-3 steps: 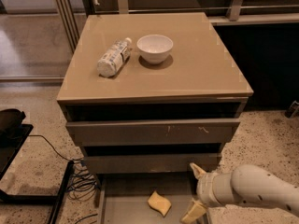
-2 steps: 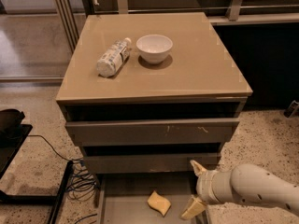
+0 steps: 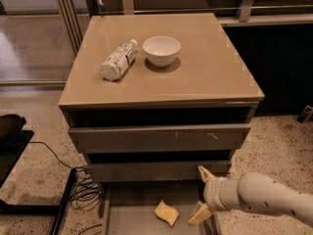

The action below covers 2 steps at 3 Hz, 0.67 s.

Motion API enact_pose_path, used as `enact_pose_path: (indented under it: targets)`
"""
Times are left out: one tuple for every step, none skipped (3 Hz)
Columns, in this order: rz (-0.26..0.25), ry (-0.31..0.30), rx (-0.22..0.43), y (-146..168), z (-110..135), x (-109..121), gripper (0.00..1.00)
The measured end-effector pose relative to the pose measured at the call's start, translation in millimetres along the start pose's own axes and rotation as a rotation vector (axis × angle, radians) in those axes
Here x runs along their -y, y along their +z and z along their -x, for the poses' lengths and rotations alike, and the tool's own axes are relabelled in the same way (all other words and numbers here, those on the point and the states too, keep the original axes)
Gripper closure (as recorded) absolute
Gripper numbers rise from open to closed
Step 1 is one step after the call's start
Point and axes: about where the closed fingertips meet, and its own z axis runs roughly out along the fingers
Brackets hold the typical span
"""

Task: Pick sponge from bottom drawer and place on counter

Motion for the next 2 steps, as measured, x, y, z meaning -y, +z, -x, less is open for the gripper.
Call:
enact_pose_path:
  targets:
    - [-0.037, -0.027, 0.059, 39.9, -21.7, 13.2, 0.0]
    - [-0.044, -0.059, 0.123, 77.4, -40.9, 12.5, 0.0]
